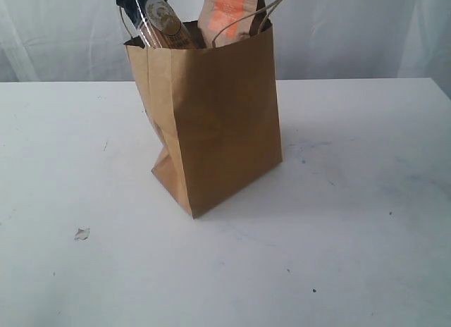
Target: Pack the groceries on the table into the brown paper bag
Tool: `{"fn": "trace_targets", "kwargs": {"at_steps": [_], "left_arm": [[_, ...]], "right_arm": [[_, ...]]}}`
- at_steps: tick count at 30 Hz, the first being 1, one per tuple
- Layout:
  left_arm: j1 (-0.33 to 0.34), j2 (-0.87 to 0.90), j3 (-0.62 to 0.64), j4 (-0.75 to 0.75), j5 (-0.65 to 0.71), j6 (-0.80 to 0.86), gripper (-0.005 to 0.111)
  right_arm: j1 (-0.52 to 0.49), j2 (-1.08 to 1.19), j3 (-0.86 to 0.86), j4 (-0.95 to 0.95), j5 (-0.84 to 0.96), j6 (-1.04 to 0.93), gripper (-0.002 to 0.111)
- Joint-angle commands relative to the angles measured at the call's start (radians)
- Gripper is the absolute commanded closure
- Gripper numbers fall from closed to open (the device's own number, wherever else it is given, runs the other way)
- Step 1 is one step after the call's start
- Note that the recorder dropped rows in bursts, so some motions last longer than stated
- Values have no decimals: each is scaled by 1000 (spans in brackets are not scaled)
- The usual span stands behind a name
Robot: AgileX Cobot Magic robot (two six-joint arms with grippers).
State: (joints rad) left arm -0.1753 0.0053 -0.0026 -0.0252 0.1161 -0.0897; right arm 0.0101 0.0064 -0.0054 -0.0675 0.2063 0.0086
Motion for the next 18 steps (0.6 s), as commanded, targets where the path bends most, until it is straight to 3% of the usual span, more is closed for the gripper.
{"fn": "trace_targets", "kwargs": {"at_steps": [1,7,10,12,18], "left_arm": [[5,-5,3,-5,1,0,107],[4,-5,3,-5,6,0,107],[4,-5,3,-2,117,52,107],[4,-5,3,10,68,147,107],[4,-5,3,12,47,151,107]], "right_arm": [[-7,-6,5,-3,-5,-9,108],[-7,-6,5,-3,-5,-9,108],[-7,-6,5,-3,-5,-9,108],[-7,-6,5,-3,-5,-9,108],[-7,-6,5,-3,-5,-9,108]]}}
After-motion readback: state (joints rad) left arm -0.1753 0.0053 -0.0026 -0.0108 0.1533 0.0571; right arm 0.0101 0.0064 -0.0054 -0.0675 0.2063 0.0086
